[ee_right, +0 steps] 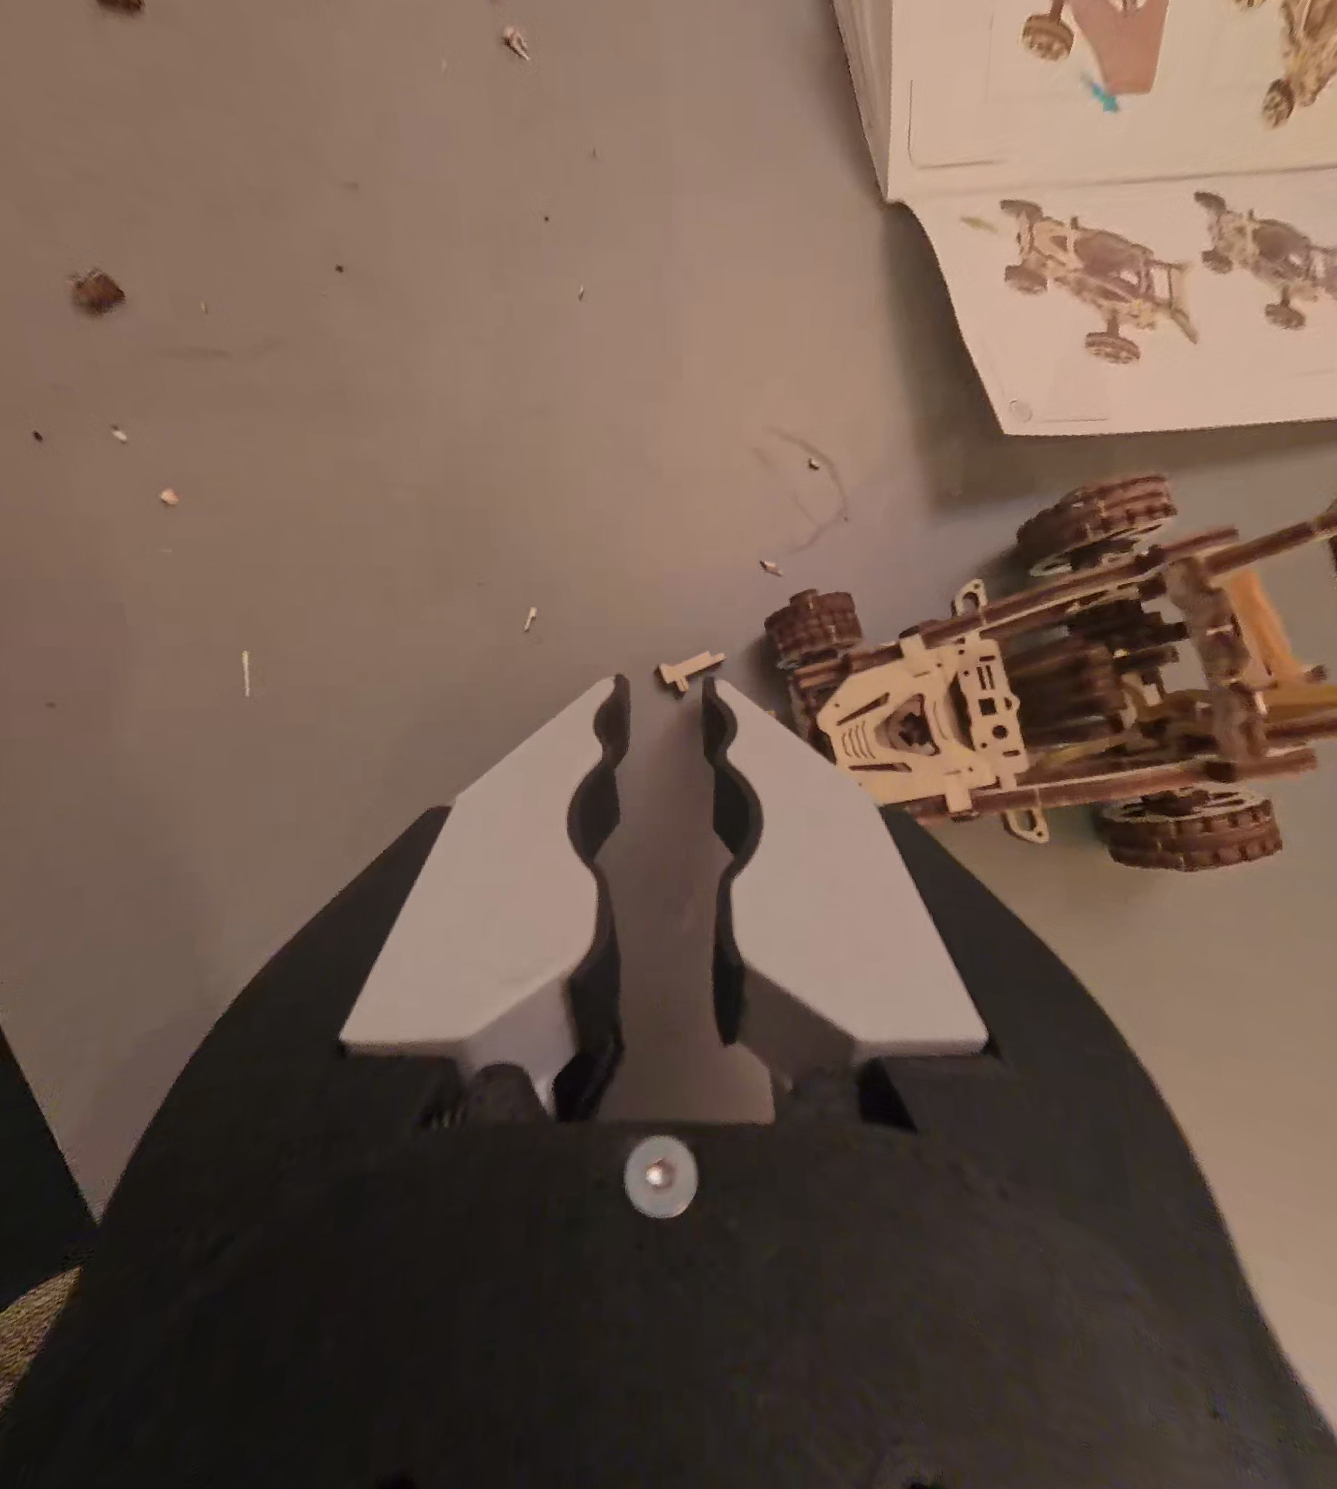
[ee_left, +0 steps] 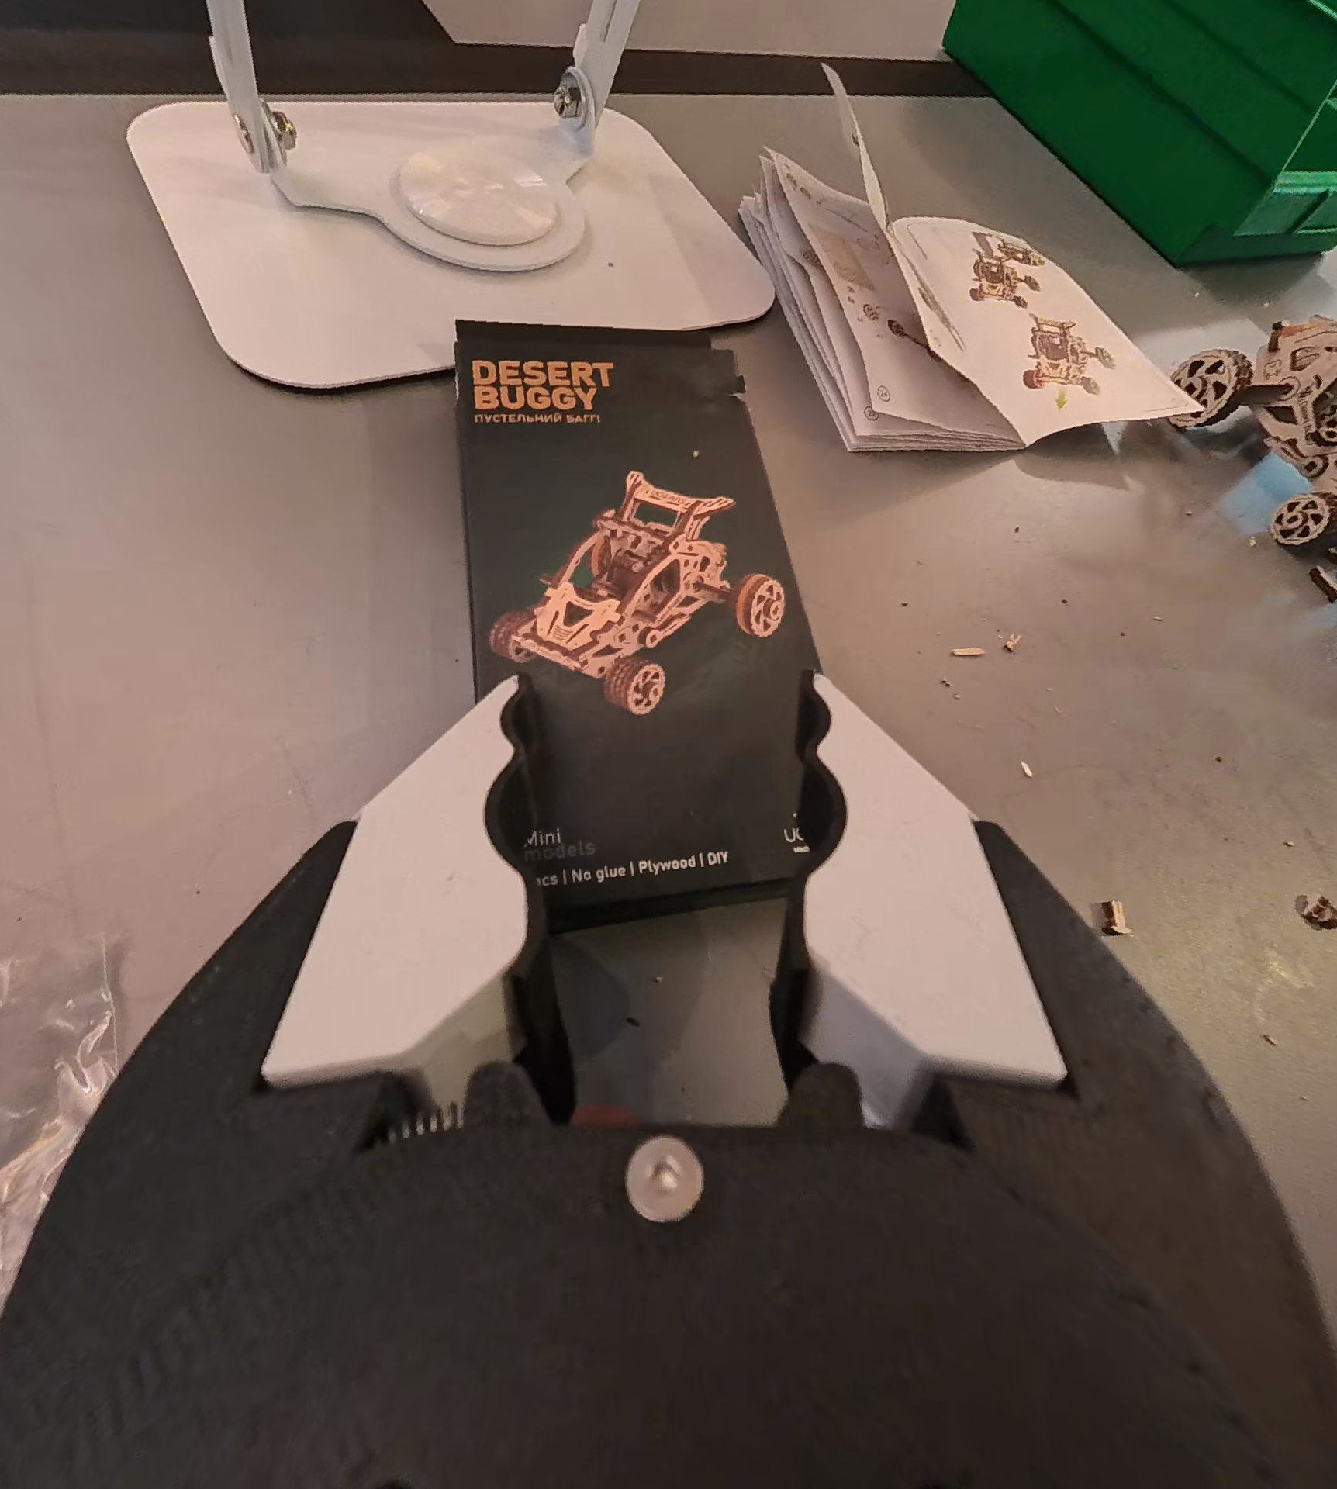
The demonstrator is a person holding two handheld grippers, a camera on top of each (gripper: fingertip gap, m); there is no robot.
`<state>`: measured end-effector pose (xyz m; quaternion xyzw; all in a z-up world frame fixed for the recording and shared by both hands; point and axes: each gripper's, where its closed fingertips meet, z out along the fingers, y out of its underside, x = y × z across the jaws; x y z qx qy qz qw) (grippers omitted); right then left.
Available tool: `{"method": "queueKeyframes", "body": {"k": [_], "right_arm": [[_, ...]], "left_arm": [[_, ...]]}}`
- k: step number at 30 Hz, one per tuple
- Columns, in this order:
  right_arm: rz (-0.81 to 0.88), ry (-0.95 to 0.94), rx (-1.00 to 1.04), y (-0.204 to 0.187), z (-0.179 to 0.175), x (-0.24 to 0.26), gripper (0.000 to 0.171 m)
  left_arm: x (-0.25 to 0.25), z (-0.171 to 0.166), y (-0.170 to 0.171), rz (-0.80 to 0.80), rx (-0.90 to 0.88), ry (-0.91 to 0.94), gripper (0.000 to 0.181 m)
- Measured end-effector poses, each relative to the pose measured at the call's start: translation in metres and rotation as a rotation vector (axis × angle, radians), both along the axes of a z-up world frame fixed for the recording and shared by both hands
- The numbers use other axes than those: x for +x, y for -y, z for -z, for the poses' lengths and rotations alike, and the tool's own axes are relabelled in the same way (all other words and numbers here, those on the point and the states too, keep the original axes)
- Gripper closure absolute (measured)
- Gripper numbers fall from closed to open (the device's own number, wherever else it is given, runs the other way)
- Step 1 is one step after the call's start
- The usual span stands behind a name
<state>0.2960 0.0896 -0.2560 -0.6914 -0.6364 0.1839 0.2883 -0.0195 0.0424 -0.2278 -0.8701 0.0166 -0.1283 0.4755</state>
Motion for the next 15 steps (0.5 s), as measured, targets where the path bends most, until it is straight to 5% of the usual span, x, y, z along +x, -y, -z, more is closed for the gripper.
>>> {"method": "queueKeyframes", "body": {"k": [10,15], "right_arm": [[0.003,-0.054,-0.073,0.0,-0.001,-0.01,0.165],[-0.045,-0.206,-0.142,0.002,-0.061,0.0,0.165]], "left_arm": [[0.0,0.0,0.0,-0.002,-0.001,0.002,0.118],[0.0,0.0,0.0,-0.002,-0.002,0.005,0.118]]}}
